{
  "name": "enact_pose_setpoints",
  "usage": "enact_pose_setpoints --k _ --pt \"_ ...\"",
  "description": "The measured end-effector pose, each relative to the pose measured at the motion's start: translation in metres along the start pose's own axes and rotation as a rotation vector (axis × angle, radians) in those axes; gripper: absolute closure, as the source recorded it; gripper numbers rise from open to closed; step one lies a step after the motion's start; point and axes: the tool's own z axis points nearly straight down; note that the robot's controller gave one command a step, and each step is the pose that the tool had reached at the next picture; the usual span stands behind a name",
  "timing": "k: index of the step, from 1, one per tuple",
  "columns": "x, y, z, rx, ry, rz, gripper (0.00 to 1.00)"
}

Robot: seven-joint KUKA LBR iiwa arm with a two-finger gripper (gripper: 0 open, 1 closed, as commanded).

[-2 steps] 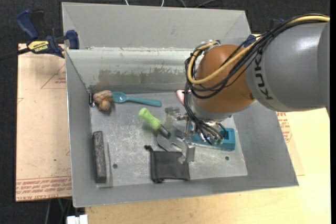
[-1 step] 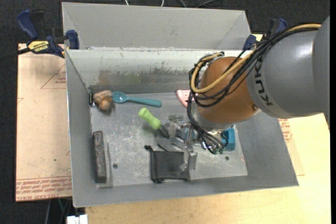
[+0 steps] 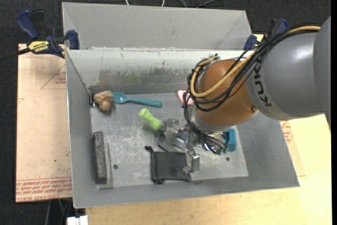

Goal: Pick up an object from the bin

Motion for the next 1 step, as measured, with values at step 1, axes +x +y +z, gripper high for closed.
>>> enact_pose_setpoints --k 1 --pt "0.0162 0.0059 0.0147 -0.001 -0.001 -0.061 0.0"
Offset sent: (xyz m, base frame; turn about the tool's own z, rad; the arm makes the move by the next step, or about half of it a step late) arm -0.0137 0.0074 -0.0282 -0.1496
